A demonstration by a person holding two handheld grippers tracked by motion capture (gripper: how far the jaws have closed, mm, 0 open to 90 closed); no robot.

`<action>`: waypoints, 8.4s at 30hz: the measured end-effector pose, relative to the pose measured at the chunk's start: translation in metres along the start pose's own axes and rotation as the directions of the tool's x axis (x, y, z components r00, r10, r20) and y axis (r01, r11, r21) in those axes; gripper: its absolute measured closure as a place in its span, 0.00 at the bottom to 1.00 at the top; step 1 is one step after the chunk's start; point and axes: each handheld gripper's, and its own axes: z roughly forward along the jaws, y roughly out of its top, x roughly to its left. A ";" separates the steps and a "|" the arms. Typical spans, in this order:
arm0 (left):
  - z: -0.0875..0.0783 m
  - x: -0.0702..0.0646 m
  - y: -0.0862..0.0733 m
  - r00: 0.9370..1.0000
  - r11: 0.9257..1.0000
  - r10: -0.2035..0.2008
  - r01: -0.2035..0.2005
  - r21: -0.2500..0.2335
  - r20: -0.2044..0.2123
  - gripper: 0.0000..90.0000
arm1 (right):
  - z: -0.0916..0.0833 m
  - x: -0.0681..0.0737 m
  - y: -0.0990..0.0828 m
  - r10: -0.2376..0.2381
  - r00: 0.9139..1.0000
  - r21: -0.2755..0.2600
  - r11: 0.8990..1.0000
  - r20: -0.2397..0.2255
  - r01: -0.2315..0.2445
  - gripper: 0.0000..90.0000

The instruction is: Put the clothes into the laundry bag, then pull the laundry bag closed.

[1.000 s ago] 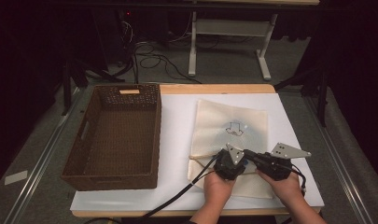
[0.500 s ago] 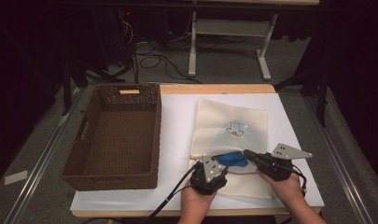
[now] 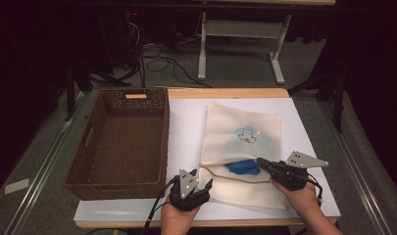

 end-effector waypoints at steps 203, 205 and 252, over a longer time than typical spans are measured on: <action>0.025 -0.007 -0.027 0.999 0.965 -0.020 0.010 0.261 0.036 0.75 | -0.037 -0.020 -0.039 0.058 0.988 0.115 0.991 0.142 -0.075 0.76; 0.025 -0.006 -0.027 0.999 0.966 -0.034 0.023 0.256 0.039 0.78 | -0.034 -0.015 -0.037 0.052 0.990 0.116 0.991 0.131 -0.068 0.76; 0.015 -0.014 -0.014 0.997 0.990 -0.032 0.023 0.137 0.065 0.96 | 0.072 0.082 0.003 -0.019 0.993 0.176 0.984 -0.117 0.040 0.73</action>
